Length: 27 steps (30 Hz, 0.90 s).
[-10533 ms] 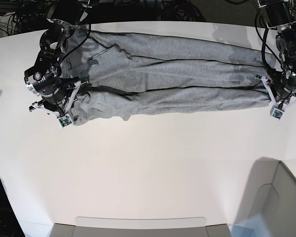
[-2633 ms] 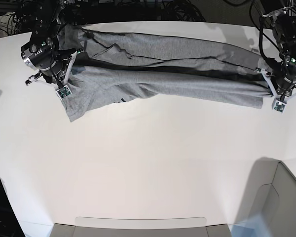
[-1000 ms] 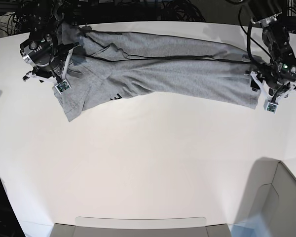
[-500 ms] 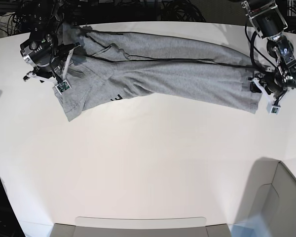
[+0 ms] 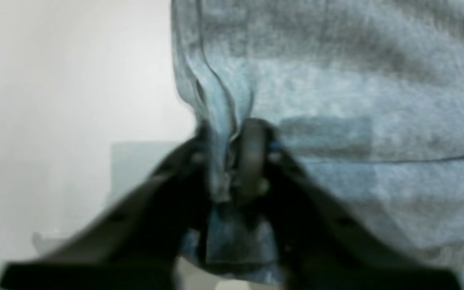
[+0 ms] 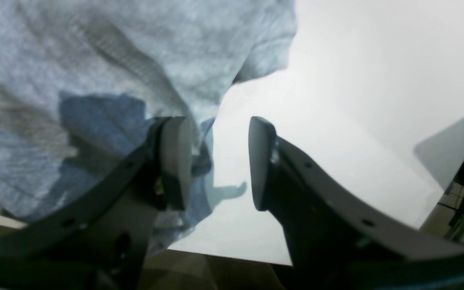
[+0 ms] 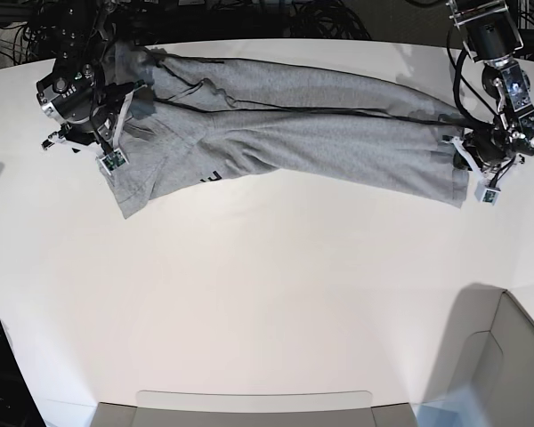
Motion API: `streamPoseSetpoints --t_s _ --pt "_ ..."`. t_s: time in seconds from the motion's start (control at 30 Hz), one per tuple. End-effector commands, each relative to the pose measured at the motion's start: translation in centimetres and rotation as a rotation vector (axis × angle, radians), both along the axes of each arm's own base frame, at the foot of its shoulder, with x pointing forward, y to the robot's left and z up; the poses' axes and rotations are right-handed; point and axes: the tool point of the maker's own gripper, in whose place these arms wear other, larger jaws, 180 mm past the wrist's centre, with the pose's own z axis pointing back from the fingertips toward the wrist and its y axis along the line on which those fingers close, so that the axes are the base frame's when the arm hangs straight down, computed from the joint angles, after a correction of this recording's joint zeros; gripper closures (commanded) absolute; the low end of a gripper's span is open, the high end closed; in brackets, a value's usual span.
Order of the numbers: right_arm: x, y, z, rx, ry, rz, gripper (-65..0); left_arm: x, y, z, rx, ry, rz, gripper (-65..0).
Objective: Fold the T-shirt properly
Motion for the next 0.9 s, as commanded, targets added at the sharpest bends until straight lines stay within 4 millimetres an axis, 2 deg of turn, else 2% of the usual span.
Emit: streamPoseSetpoints --t_s 0.0,0.13,0.23,0.37,0.43,0.7,0.8,0.87 --pt "0.6 -0.2 0.7 -0.013 -0.024 0.008 -24.0 -4.7 1.3 -1.9 0.085 0.215 -0.004 0.0" --pt "0.5 -0.1 0.3 -0.005 -0.012 0.006 -24.0 -4.5 1.7 -1.7 0.087 0.206 0.011 0.0" --pt "0.5 -0.1 0.1 -0.002 -0.006 0.006 -24.0 -4.9 4.3 -0.6 0.086 0.161 0.13 0.0" --pt "0.7 0.1 0.1 0.006 -0.01 0.004 -24.0 -3.2 7.8 1.3 0.073 0.082 0.268 0.0" --pt "0.8 0.1 0.2 0.007 -0.011 0.004 -24.0 -2.9 8.9 1.5 0.071 0.092 0.286 0.0" --pt "1.0 0.1 0.3 0.008 -0.019 0.005 -24.0 -3.0 9.8 1.1 0.05 0.118 0.312 0.0" --pt "1.0 0.1 0.3 0.007 -0.018 0.004 -24.0 -3.6 10.5 1.1 0.087 0.143 0.311 0.0" --pt "1.0 0.1 0.3 0.008 -0.019 0.005 -24.0 -3.4 11.3 2.1 0.146 0.138 0.3 0.0"
